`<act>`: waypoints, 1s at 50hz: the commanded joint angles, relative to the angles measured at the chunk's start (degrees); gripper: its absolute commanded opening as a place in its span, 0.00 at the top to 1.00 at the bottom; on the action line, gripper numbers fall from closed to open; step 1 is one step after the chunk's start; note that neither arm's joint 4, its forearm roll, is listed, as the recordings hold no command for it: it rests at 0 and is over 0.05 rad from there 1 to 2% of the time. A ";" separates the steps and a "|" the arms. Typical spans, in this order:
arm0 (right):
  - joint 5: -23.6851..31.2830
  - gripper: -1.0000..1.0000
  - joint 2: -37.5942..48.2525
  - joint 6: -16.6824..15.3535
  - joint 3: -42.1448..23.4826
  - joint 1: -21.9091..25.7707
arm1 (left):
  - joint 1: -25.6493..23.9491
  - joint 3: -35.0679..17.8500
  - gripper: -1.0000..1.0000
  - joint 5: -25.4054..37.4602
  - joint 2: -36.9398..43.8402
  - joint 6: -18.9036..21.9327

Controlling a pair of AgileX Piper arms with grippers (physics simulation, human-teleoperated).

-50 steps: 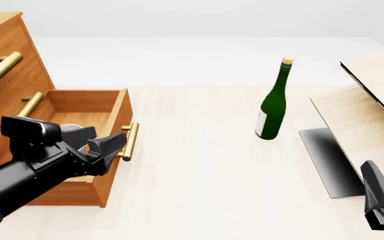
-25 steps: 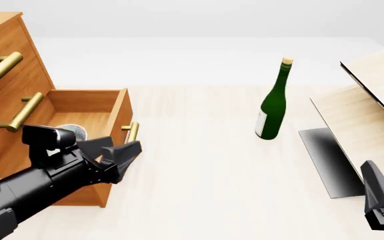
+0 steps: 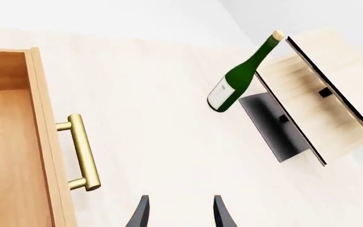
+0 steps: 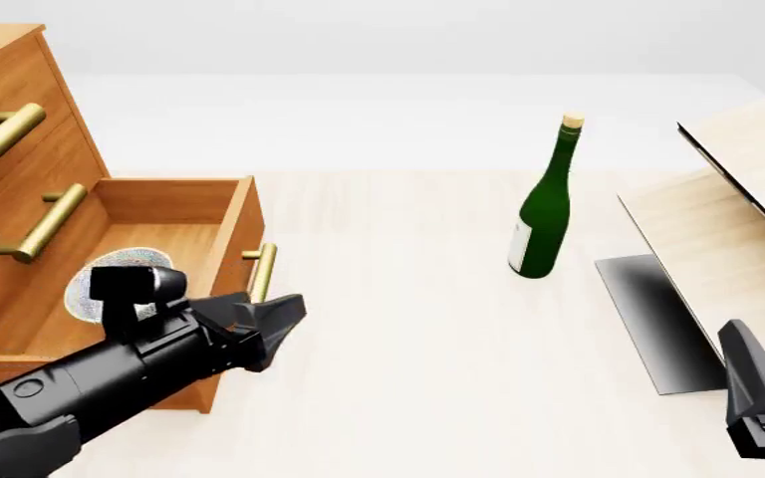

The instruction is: Put the bowl in the bottom drawer of the cabinet and close it.

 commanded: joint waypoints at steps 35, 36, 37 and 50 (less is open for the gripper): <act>0.00 0.00 0.01 -0.01 0.00 -0.01 | -0.21 -0.13 0.00 -7.42 14.49 -3.08; 0.00 0.00 0.01 -0.01 0.00 -0.01 | 0.02 -0.11 0.00 -7.44 14.66 -3.07; 0.00 0.00 0.01 -0.01 0.00 -0.01 | 0.02 -0.11 0.00 -7.44 14.66 -3.07; -0.01 0.00 0.01 0.00 0.00 0.00 | 3.05 -0.37 0.00 -7.41 17.61 -1.77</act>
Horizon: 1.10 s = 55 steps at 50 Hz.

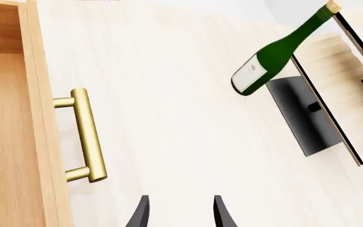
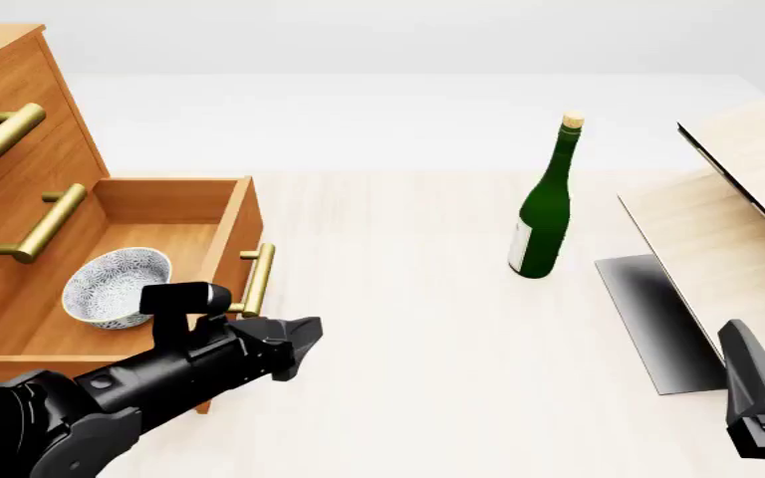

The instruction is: Put the bowl in the bottom drawer of the cabinet and close it.

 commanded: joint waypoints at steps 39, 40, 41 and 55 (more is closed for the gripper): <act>0.00 0.00 0.00 0.00 0.00 -0.01 | 7.31 2.30 0.00 1.87 1.29 2.79; 0.00 0.00 -0.01 0.00 0.00 0.00 | 7.68 2.35 0.00 2.05 1.12 2.90; 0.00 0.00 0.00 -0.01 0.00 0.00 | 7.80 2.38 0.00 2.14 1.08 2.93; 0.01 0.00 -0.02 0.00 0.00 0.01 | 10.34 2.52 0.00 2.62 1.42 3.48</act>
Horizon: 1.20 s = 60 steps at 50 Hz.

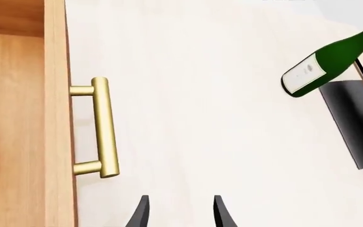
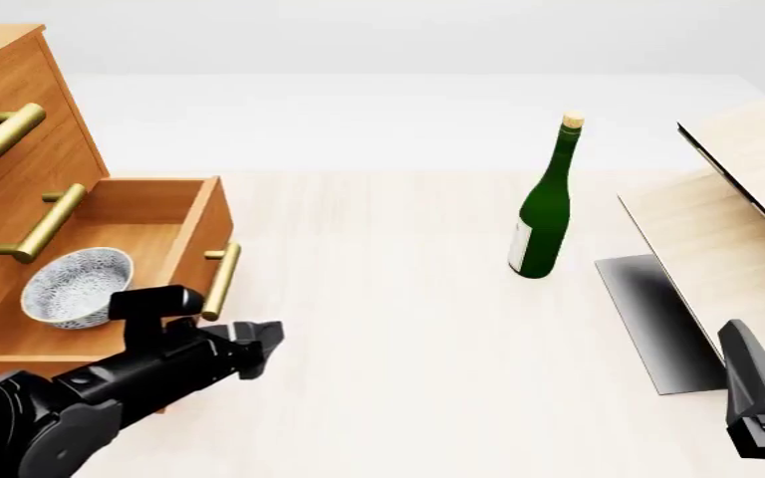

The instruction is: Put the bowl in the bottom drawer of the cabinet and close it.

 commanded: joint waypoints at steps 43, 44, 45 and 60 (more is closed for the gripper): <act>-0.01 0.00 0.01 0.00 0.00 0.00 | 9.68 1.55 0.00 2.72 -1.56 4.54; 0.00 0.00 0.01 -0.01 0.00 0.00 | 9.79 1.59 0.00 2.71 -1.52 4.57; 0.00 0.00 0.00 0.01 0.00 -0.01 | 10.05 1.64 0.00 2.78 -1.56 4.75; 0.00 0.00 0.01 0.00 0.00 0.00 | 13.51 1.68 0.00 3.45 -1.69 7.29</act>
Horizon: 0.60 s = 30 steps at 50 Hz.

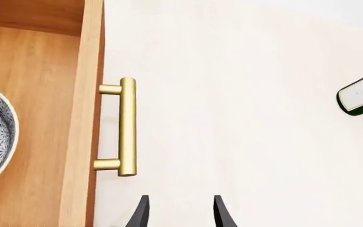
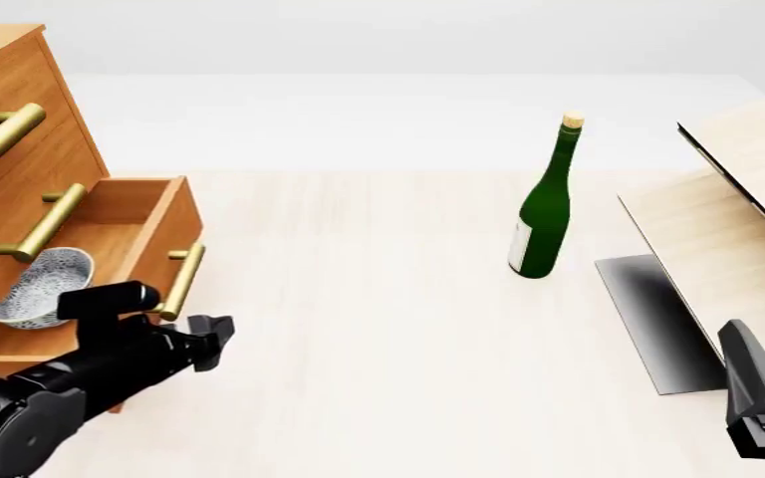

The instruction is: Put the bowl in the bottom drawer of the cabinet and close it.

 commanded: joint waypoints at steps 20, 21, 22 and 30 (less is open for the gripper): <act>0.00 0.00 0.00 0.00 0.00 0.00 | 9.33 0.47 0.00 -0.35 1.32 5.77; 0.00 0.00 0.00 -0.01 0.00 0.01 | 9.61 0.48 0.00 -0.35 1.43 5.81; 0.00 0.00 0.00 -0.01 0.00 0.01 | 9.97 0.49 0.00 -0.23 1.27 6.05; 0.00 0.00 -0.02 -0.01 0.00 -0.01 | 11.82 0.61 0.00 -0.14 1.15 7.26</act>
